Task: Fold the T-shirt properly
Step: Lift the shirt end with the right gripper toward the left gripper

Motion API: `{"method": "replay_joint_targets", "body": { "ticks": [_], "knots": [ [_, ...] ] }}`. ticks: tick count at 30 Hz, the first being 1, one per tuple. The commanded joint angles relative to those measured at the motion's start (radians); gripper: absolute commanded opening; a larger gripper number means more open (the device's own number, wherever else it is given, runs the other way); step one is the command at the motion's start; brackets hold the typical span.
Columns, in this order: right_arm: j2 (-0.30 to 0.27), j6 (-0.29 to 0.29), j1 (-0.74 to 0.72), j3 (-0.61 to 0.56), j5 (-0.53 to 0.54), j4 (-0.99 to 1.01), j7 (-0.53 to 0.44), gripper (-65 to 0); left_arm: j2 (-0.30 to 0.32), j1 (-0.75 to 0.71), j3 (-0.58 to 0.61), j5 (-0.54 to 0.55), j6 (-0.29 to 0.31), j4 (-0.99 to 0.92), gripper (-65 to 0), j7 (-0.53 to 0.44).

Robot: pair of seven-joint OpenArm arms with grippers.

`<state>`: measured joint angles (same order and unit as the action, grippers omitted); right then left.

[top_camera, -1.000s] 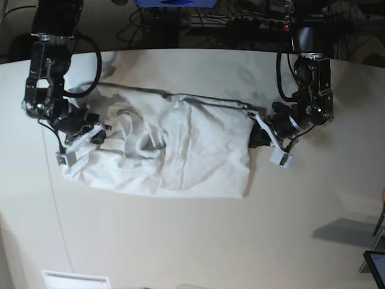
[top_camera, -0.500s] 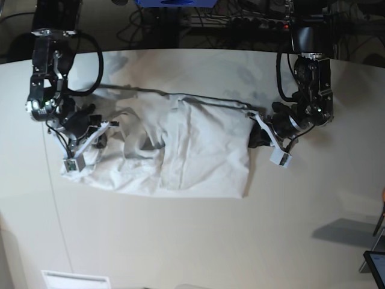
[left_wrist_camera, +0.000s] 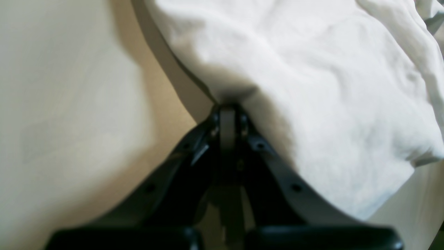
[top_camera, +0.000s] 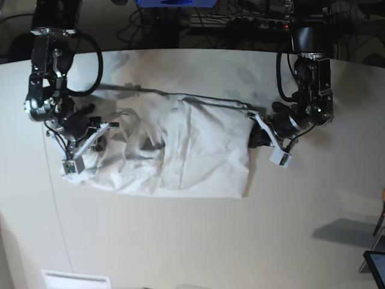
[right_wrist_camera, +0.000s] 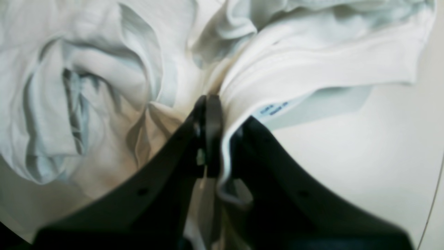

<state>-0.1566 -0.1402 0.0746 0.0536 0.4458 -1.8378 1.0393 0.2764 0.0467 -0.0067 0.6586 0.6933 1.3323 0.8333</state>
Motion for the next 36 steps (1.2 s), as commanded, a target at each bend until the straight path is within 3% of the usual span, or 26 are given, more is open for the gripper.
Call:
{"method": "replay_joint_targets", "body": {
  "ticks": [1,9,13,19,24,27,31,36],
  "knots": [
    [-0.007,-0.003,-0.016,-0.001,0.014,-0.024,-0.018,-64.7,0.007,0.003,0.003,-0.023,0.005,0.005,-65.0,0.031],
    [-0.010,-0.003,-0.017,-0.002,0.012,-0.036,0.005,-64.7,0.007,0.005,0.003,-0.023,0.005,0.005,-65.0,0.031],
    [-0.028,0.000,-0.022,-0.065,0.005,-0.070,0.006,-64.7,0.007,0.005,0.003,-0.023,0.005,0.005,-65.0,0.031],
    [-0.034,0.138,-0.026,-0.234,-0.121,-0.109,0.005,-64.7,0.007,0.005,0.004,-0.023,0.005,0.008,-65.0,0.033],
    [-0.036,0.150,-0.046,-0.324,-0.158,-0.110,0.005,-64.7,0.008,0.005,0.060,-0.027,0.005,0.009,-65.0,0.033],
    [-0.025,0.150,-0.060,-0.354,-0.199,-0.130,0.012,-64.7,0.004,0.005,0.081,-0.107,0.005,0.011,-65.0,0.033],
    [-0.014,0.150,-0.065,-0.397,-0.282,-0.136,0.012,-64.7,-0.050,0.003,0.075,-0.248,0.005,0.011,-65.0,0.031],
    [-0.013,0.150,-0.080,-0.456,-0.288,-0.136,0.012,-64.7,-0.079,0.003,0.075,-0.333,0.005,0.011,-65.0,0.031]
  ]
}}
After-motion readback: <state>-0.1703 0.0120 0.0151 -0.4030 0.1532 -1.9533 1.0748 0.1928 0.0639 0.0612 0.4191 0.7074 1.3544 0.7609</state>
